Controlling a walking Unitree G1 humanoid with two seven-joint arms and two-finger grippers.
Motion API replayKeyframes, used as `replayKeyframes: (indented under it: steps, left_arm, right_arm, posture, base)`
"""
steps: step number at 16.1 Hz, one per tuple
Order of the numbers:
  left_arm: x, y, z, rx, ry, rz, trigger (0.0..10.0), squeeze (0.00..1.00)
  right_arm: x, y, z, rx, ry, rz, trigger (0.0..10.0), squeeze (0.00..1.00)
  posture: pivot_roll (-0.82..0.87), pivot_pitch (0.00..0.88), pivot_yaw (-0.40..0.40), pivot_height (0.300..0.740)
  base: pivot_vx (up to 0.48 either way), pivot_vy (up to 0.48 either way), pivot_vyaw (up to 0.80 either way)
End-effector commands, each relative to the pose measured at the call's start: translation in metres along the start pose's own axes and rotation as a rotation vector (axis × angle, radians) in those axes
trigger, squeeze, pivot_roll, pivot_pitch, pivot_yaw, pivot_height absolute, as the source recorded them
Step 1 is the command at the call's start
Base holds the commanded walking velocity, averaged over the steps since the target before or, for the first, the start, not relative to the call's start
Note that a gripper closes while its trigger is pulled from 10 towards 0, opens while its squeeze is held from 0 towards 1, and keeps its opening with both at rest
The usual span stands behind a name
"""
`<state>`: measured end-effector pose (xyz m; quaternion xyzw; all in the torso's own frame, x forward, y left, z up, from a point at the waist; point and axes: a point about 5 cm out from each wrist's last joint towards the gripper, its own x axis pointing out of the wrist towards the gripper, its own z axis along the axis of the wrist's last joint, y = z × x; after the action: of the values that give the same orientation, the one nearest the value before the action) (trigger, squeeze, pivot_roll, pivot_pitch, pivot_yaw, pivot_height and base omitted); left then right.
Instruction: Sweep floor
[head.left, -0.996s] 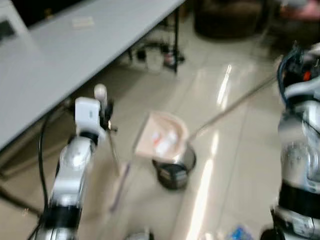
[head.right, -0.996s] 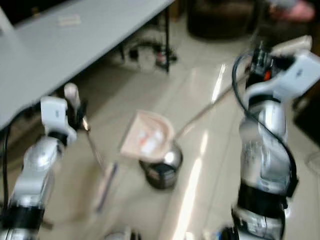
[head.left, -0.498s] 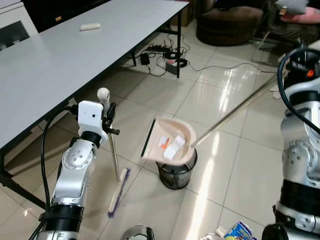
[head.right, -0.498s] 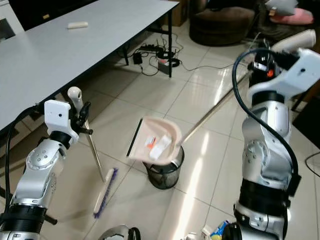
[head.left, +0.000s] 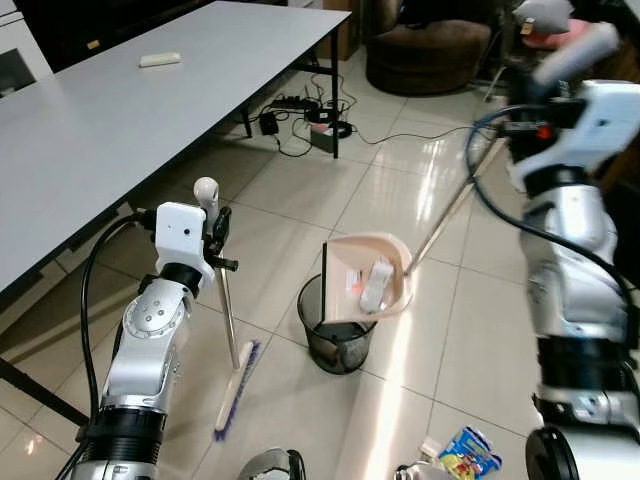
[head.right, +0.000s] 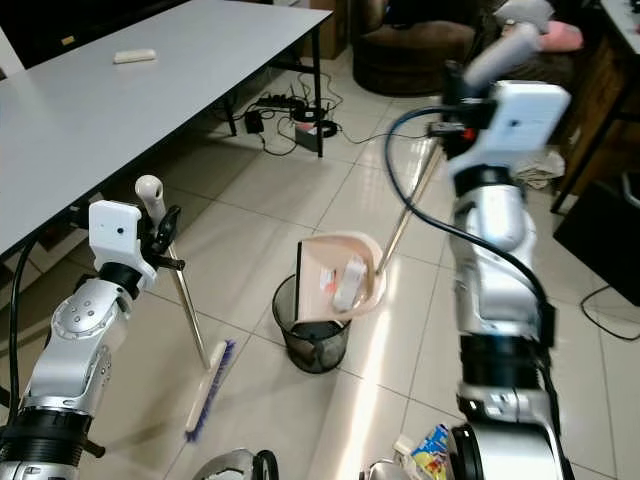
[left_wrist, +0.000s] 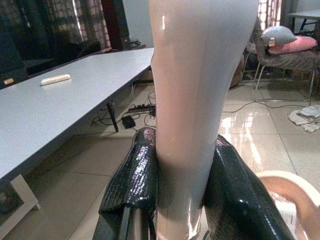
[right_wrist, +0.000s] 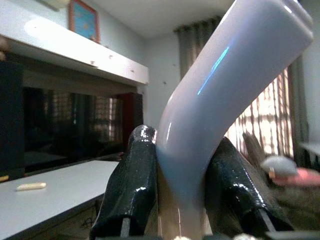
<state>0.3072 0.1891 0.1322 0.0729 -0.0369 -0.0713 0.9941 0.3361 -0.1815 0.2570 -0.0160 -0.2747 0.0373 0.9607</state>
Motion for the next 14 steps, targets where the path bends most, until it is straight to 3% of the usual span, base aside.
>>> replayKeyframes:
  steps: [1,7,10,14]
  left_arm:
    - [0.001,0.005,0.007,0.02,-0.024,0.005,10.0,0.0]
    - [-0.007,0.015,0.008,0.047,-0.014,0.021,10.0,0.0]
    - [-0.013,0.016,0.009,0.052,-0.014,0.032,10.0,0.0]
    - [-0.021,0.023,0.009,0.066,-0.002,0.054,10.0,0.0]
  right_arm:
    - [0.008,0.005,0.016,-0.046,-0.107,0.036,10.0,0.0]
    - [0.014,0.029,-0.001,-0.11,-0.182,0.16,10.0,0.0]
    - [0.018,0.035,-0.006,-0.178,-0.22,0.19,10.0,0.0]
    - [0.024,0.043,-0.012,-0.202,-0.234,0.254,10.0,0.0]
  posture:
    - [0.02,0.086,0.083,0.74]
    - [0.06,0.11,0.079,0.74]
    - [0.08,0.128,0.069,0.74]
    - [0.09,0.142,0.054,0.74]
  base:
    - [0.0,0.0,0.0]
    - [0.0,0.0,0.0]
    - [0.0,0.0,0.0]
    - [0.0,0.0,0.0]
